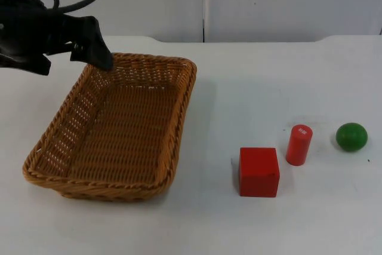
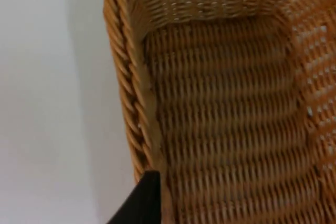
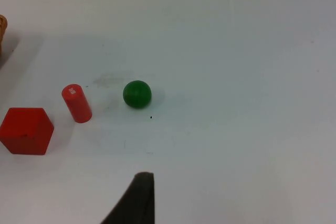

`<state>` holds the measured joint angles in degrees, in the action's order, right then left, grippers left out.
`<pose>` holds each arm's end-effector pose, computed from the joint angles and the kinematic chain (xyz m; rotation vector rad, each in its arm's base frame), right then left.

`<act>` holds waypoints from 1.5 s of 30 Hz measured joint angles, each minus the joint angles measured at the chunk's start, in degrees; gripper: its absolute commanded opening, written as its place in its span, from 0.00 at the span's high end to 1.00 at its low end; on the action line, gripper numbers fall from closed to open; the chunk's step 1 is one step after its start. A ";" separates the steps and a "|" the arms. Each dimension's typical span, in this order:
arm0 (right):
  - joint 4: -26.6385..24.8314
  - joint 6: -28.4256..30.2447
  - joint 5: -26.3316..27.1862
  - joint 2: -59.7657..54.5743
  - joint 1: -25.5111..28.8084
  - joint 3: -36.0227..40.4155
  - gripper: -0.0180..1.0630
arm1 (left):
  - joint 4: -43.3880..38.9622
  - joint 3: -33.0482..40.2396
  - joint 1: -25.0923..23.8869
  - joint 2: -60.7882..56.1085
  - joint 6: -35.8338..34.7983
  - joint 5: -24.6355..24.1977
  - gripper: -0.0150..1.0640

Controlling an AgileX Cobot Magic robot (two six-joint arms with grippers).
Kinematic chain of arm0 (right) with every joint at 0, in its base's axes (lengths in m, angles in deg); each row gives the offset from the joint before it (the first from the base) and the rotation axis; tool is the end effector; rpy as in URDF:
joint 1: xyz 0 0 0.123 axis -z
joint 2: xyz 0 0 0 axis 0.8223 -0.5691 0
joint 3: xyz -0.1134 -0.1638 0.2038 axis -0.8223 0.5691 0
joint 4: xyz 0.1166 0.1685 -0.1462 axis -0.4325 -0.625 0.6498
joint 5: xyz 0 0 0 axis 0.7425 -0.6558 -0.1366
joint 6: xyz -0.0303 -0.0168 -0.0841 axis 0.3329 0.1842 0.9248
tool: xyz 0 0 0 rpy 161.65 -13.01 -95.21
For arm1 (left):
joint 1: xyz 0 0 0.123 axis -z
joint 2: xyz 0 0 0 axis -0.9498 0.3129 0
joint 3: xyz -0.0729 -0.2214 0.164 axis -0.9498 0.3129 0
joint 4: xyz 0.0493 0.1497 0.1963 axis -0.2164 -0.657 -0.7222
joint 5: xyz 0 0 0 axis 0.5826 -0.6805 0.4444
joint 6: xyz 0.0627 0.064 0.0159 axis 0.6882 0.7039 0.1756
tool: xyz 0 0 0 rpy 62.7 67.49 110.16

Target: Pick up the basket with the left hand and place the object to the left of the red cylinder into the basket with the right hand.

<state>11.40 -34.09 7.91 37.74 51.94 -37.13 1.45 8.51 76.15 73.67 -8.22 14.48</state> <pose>-0.0071 -0.0019 0.2795 -0.0340 2.0550 0.0300 0.3508 -0.0553 0.1903 0.2353 2.5472 -0.4284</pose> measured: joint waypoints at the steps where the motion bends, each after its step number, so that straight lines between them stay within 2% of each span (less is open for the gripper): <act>1: 0.00 0.00 0.00 0.00 0.00 0.00 0.01 | -1.39 -0.89 0.00 0.94 -1.06 -0.48 0.01; 6: 0.00 0.00 0.00 0.00 0.00 0.00 0.01 | -4.80 -3.76 -1.73 4.46 -5.72 -2.41 0.01; 13: 0.00 0.00 0.00 0.00 0.00 0.00 0.01 | -6.76 -7.49 -5.57 8.90 -6.68 -6.57 0.01; 22: 0.00 0.00 0.00 0.00 0.00 0.00 0.01 | -7.49 -13.83 -5.71 15.12 -6.80 -13.11 0.01; 26: 0.00 0.00 0.00 0.00 0.00 0.00 0.01 | -8.59 -19.58 -5.71 19.83 -7.36 -17.78 0.01; 38: 0.11 -0.31 0.00 0.00 0.00 0.00 0.01 | -11.38 -23.34 -5.71 24.39 -10.72 -18.83 0.01; 42: 0.91 -0.89 0.00 0.00 0.00 0.00 0.01 | -14.81 -23.42 -5.06 25.40 -13.42 -18.17 0.01; 45: 1.53 -1.49 0.00 0.00 0.00 0.00 0.01 | -20.36 -23.42 -3.70 26.25 -17.20 -16.88 0.01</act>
<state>12.93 -35.58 7.91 37.74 51.94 -37.13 -18.91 -14.91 72.45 99.92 -25.41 -2.39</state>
